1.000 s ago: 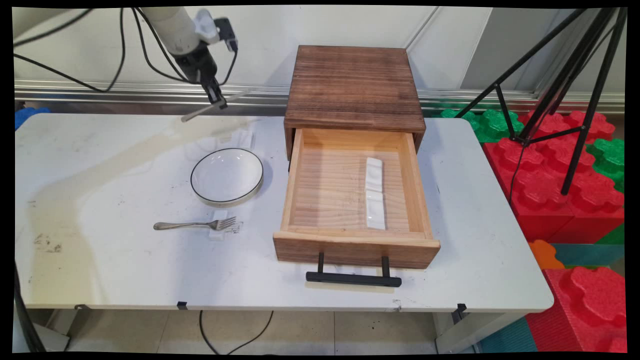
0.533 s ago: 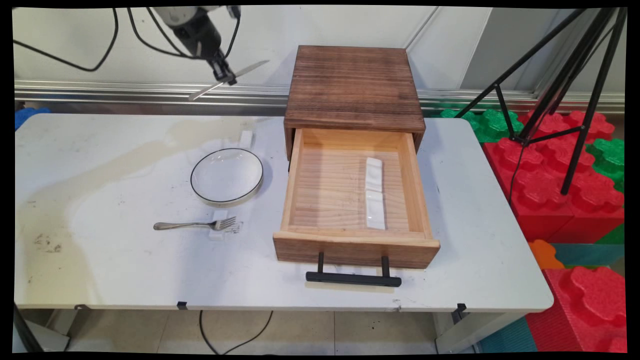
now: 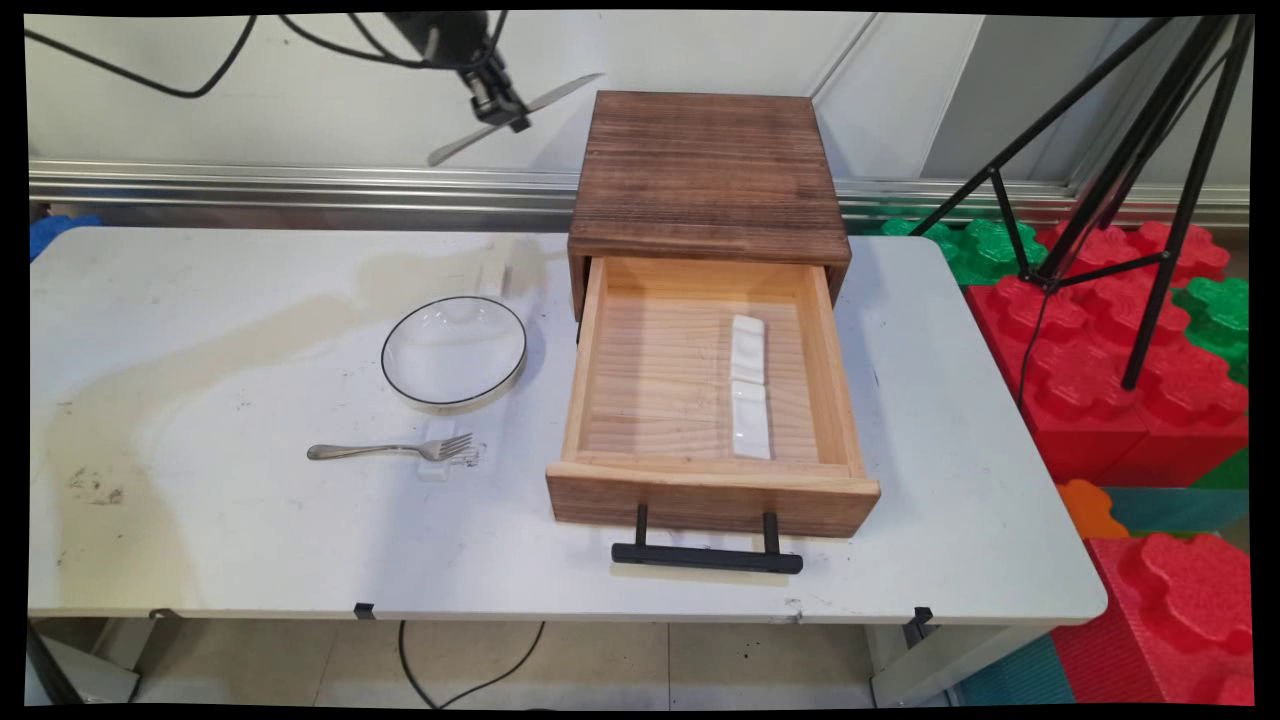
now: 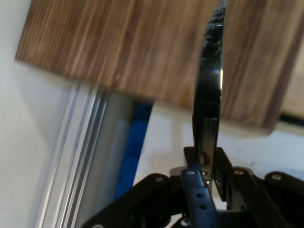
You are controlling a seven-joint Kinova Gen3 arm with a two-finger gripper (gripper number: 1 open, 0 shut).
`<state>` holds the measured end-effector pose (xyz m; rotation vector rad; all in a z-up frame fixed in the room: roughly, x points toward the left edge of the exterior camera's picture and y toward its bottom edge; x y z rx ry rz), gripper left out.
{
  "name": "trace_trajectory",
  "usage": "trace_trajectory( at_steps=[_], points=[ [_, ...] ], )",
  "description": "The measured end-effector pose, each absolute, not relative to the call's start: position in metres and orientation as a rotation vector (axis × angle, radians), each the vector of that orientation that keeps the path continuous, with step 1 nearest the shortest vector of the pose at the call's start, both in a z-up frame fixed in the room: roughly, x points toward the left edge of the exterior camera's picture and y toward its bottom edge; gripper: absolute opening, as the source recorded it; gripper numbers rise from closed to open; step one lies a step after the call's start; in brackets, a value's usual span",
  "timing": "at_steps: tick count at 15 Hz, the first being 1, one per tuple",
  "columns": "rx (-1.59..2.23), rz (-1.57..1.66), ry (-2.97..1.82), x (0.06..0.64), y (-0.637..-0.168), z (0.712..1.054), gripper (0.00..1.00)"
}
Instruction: Place the picked object into the drawer
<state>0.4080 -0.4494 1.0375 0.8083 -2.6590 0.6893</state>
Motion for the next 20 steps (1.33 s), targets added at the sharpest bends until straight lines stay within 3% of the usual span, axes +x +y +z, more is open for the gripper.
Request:
trace_trajectory(
  at_steps=[9,20],
  points=[
    [0.644,0.581,-2.64,0.318,-0.418,1.064,0.0],
    [0.564,0.498,-2.637,0.251,-0.412,1.038,0.0]
  ],
)
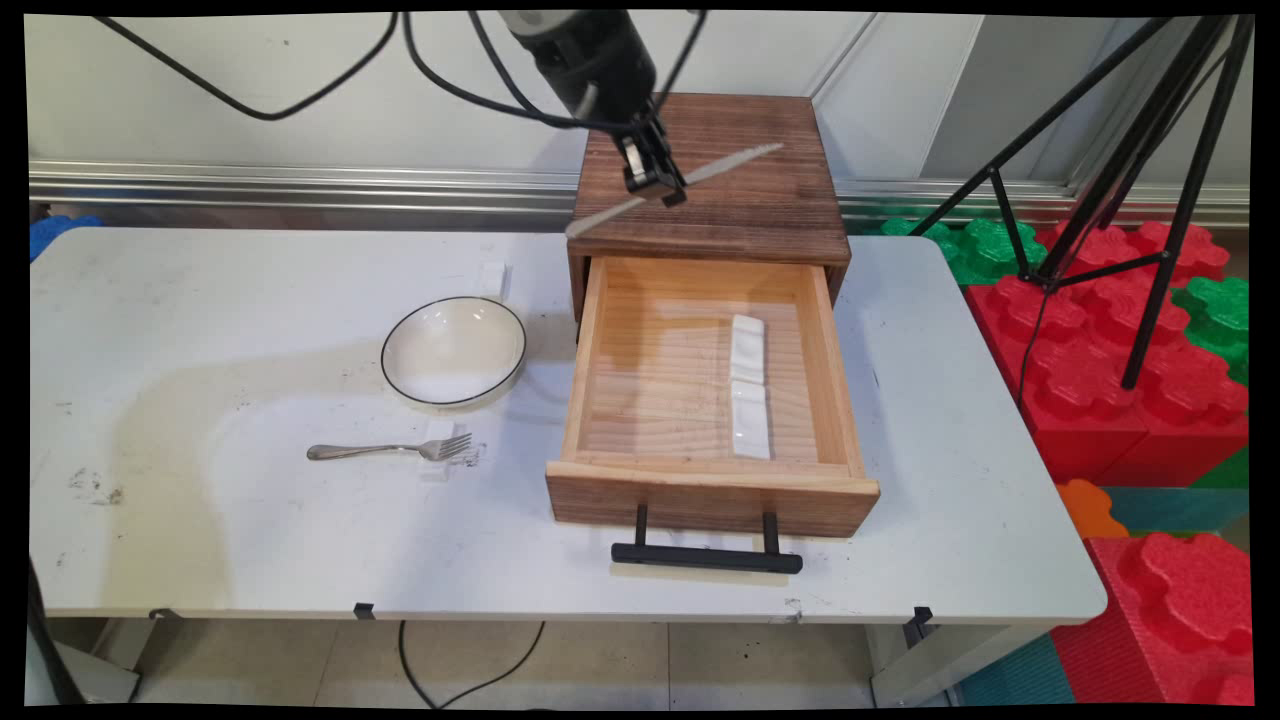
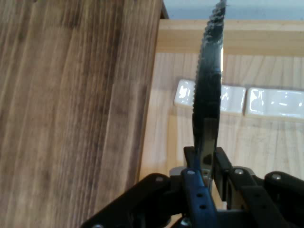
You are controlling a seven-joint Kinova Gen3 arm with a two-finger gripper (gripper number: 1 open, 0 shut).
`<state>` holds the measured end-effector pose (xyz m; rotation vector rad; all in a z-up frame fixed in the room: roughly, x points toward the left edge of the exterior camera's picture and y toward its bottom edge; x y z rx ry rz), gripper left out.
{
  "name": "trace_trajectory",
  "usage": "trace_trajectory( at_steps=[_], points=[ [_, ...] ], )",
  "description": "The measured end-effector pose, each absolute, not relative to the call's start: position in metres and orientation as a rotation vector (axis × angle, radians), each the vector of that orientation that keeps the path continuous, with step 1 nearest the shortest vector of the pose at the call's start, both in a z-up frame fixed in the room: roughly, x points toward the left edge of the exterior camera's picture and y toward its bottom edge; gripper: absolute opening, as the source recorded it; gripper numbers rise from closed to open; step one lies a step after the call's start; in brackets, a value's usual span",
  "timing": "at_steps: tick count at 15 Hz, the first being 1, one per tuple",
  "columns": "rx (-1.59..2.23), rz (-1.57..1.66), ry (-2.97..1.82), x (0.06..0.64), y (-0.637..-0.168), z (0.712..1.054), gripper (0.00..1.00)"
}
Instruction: Place the picked object into the drawer
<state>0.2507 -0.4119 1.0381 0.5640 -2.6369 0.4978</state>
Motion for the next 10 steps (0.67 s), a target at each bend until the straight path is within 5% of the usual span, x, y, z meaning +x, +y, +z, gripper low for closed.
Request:
trace_trajectory(
  at_steps=[10],
  points=[
    [0.566,0.426,-2.686,0.199,-0.43,0.986,0.0]
  ],
)
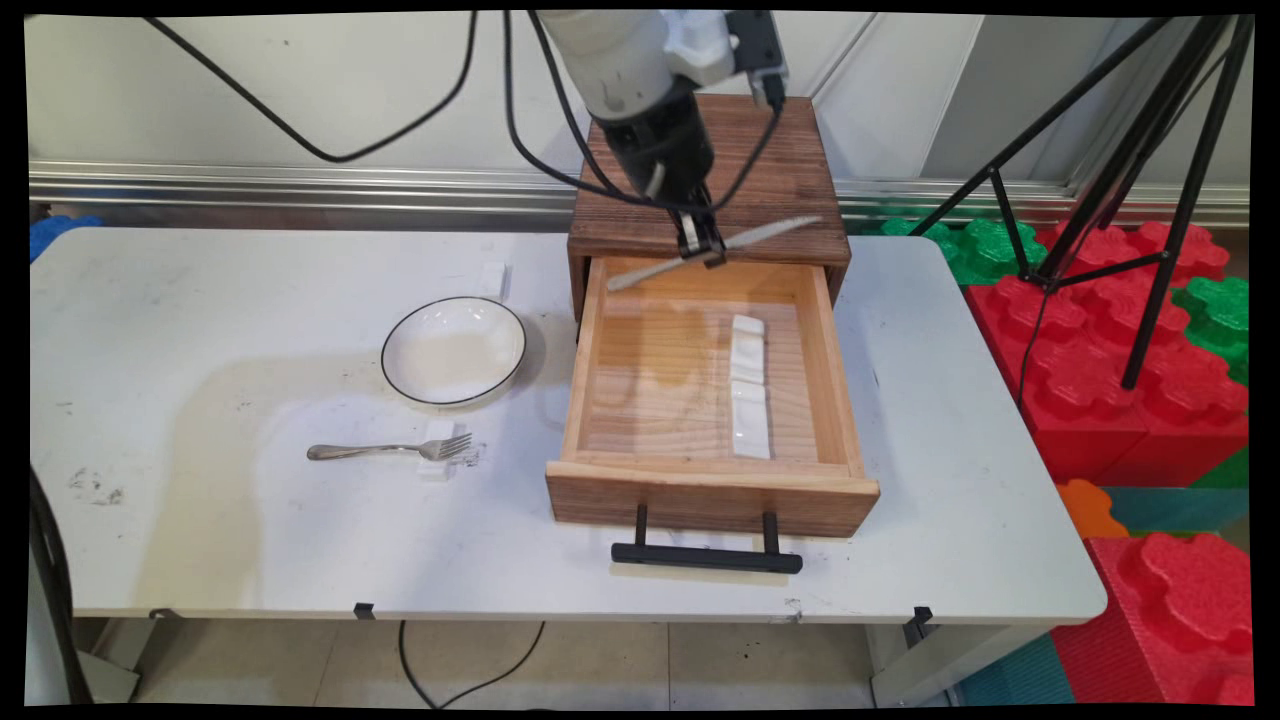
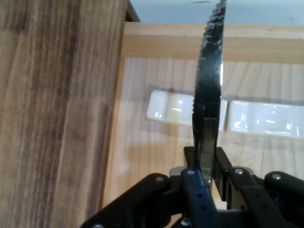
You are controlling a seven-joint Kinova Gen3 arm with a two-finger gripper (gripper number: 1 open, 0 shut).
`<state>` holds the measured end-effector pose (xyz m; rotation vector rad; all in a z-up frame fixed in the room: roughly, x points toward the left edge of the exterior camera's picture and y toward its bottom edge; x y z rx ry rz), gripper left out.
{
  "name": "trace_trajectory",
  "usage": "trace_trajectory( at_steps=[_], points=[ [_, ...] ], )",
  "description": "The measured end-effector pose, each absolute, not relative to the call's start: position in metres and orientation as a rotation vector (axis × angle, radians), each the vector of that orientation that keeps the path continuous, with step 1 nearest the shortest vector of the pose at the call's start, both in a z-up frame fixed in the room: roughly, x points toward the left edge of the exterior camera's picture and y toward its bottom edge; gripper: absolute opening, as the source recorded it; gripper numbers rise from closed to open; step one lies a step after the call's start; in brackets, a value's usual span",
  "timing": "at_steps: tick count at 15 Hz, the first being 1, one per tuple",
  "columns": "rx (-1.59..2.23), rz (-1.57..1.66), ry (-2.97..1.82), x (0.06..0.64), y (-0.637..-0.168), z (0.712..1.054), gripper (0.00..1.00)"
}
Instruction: Place the picked object into the drawer
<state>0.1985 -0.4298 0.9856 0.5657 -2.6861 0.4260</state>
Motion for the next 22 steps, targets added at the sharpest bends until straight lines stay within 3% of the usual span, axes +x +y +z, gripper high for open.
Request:
trace_trajectory(
  at_steps=[11,22],
  points=[
    [0.544,0.36,-2.76,0.172,-0.457,0.917,0.0],
    [0.526,0.336,-2.812,0.166,-0.475,0.873,0.0]
  ],
)
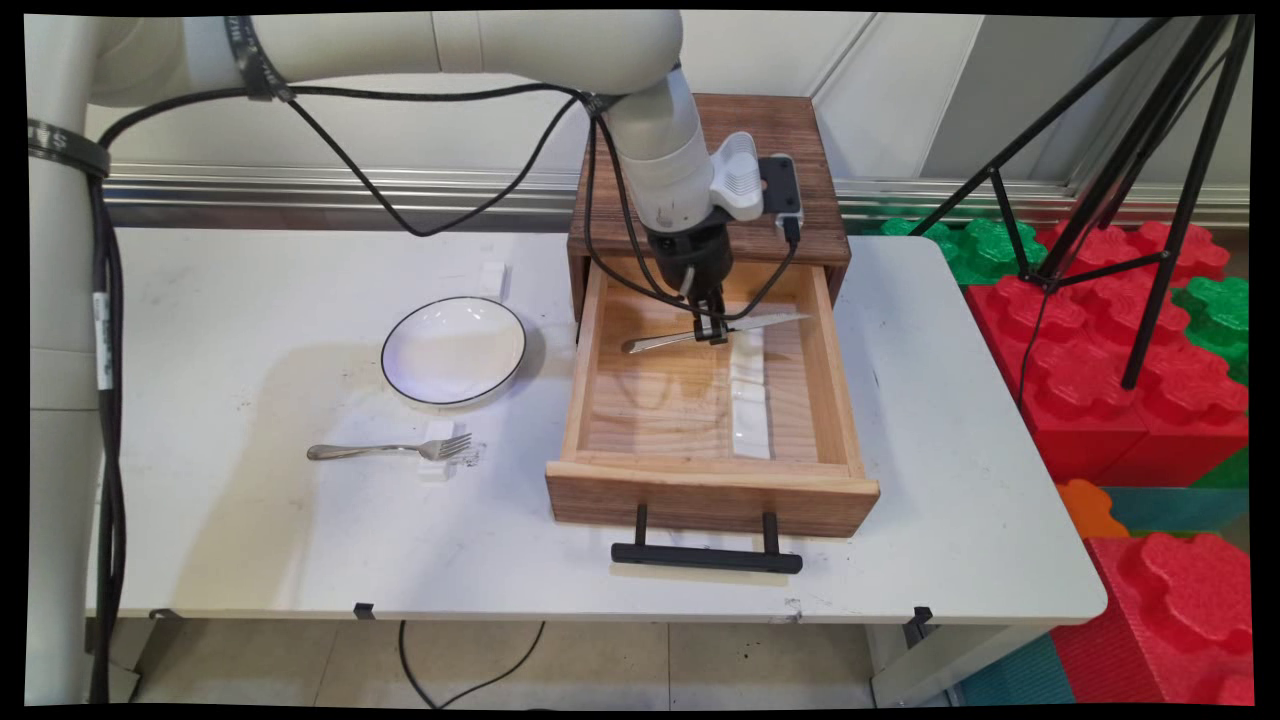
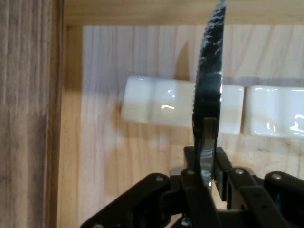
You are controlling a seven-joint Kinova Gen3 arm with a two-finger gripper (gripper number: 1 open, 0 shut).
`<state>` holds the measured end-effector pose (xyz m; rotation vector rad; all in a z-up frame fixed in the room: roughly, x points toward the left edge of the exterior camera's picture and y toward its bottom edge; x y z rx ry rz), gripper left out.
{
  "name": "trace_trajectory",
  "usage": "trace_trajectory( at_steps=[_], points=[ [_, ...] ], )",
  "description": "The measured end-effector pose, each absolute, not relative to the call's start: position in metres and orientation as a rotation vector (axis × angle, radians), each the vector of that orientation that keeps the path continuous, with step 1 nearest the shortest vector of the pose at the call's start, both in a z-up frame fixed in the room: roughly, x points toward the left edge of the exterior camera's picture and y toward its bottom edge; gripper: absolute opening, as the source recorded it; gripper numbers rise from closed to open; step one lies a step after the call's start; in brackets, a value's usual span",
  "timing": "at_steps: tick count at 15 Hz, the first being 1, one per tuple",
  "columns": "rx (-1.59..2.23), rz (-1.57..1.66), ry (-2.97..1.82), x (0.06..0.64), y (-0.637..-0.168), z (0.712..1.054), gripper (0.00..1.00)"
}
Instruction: Place the picked object into the drawer
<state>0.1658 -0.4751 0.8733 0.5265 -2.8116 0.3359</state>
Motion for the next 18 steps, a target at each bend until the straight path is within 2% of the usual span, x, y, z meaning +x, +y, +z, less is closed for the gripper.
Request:
trace_trajectory(
  at_steps=[11,12,18],
  points=[
    [0.518,0.326,-2.826,0.159,-0.485,0.849,0.0],
    [0.518,0.327,-2.826,0.158,-0.486,0.847,1.0],
    [0.509,0.349,-2.815,0.156,-0.488,0.843,1.0]
  ],
)
